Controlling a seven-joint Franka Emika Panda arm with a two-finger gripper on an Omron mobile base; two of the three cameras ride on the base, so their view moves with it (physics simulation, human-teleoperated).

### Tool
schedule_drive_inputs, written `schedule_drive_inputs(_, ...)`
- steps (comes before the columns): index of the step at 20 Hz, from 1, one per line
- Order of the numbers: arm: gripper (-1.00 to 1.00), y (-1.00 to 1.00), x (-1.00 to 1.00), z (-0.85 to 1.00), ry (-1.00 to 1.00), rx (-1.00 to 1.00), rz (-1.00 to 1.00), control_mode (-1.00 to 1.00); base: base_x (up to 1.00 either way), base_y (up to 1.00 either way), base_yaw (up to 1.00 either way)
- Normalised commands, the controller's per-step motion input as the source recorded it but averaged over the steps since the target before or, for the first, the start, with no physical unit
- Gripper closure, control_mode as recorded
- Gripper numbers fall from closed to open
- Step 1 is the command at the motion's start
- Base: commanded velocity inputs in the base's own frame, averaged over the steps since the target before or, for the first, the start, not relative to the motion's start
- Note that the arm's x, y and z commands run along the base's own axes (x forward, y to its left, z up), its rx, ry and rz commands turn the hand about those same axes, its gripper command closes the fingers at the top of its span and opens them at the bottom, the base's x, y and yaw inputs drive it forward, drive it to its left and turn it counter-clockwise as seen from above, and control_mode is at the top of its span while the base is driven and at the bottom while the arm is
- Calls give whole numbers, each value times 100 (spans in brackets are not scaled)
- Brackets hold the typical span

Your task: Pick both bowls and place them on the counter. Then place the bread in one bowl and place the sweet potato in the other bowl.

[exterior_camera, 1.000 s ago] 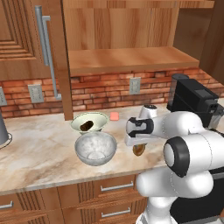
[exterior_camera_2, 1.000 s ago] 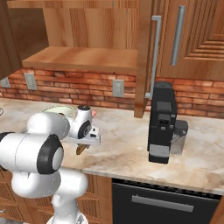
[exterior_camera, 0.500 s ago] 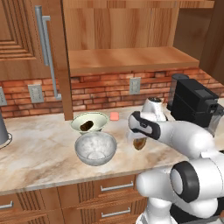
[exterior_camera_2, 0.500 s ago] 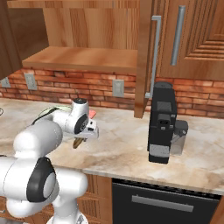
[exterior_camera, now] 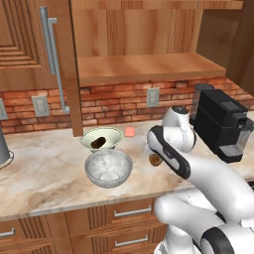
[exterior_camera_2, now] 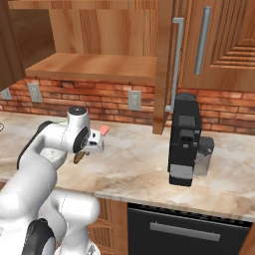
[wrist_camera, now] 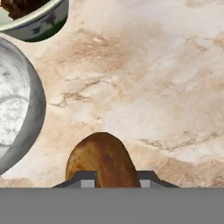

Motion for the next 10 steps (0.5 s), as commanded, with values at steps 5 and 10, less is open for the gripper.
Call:
schedule_drive_inputs(5, 100, 44, -9, 48, -12, 3, 0, -100, 0, 0, 0)
schedule_drive_inputs(10, 100, 61, 0, 43, -14, 5, 0, -100, 0, 0, 0)
